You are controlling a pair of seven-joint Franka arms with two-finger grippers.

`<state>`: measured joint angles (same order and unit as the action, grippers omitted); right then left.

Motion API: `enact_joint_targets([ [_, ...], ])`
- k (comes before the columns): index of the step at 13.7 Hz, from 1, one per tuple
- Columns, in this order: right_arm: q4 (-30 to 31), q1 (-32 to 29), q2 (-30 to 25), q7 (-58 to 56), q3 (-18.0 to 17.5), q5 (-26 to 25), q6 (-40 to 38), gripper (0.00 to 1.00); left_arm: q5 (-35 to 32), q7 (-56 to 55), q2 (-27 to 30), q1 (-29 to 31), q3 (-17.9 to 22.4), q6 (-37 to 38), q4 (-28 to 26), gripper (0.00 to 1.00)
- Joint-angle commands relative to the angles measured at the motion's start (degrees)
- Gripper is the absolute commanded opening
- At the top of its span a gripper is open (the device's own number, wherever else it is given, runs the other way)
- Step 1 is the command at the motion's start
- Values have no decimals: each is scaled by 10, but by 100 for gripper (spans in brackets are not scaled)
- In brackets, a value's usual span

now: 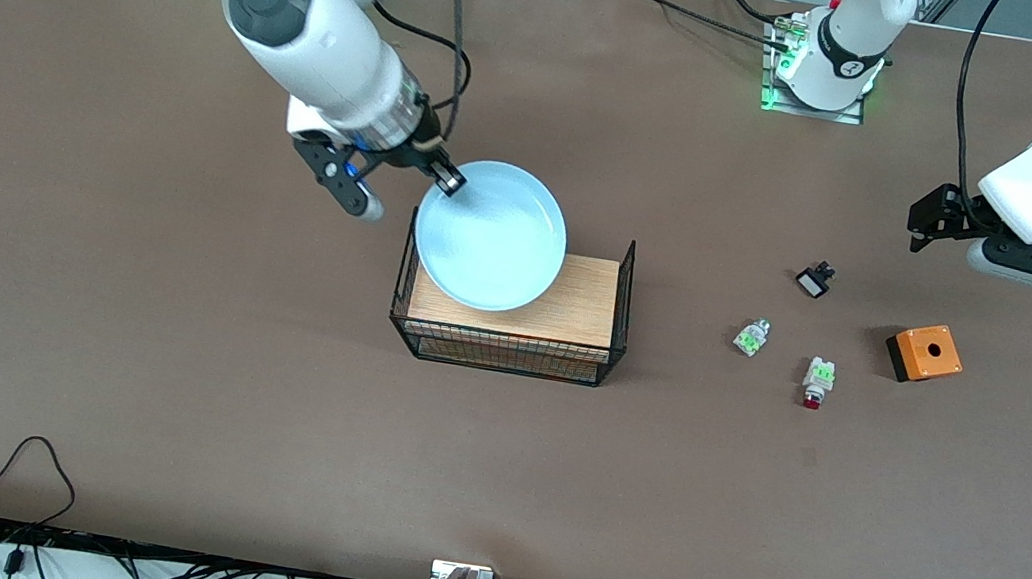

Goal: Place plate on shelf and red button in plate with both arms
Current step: 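Carry the plate with the right gripper over the wooden board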

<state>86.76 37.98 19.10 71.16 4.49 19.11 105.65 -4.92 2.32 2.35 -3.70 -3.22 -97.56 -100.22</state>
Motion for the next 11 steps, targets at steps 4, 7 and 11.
enact_joint_targets([
  [4, -7, 17, 30, 13, 7, 11, 11, 0, -2, 3, -12, -3, 1, 15, 24, 100],
  [7, -7, 25, 51, 16, 7, 13, 53, 0, -2, 4, -13, -3, 1, 14, 23, 100],
  [11, -7, 31, 66, 16, 7, 12, 79, 0, -2, 4, -13, -3, 1, 15, 23, 100],
])
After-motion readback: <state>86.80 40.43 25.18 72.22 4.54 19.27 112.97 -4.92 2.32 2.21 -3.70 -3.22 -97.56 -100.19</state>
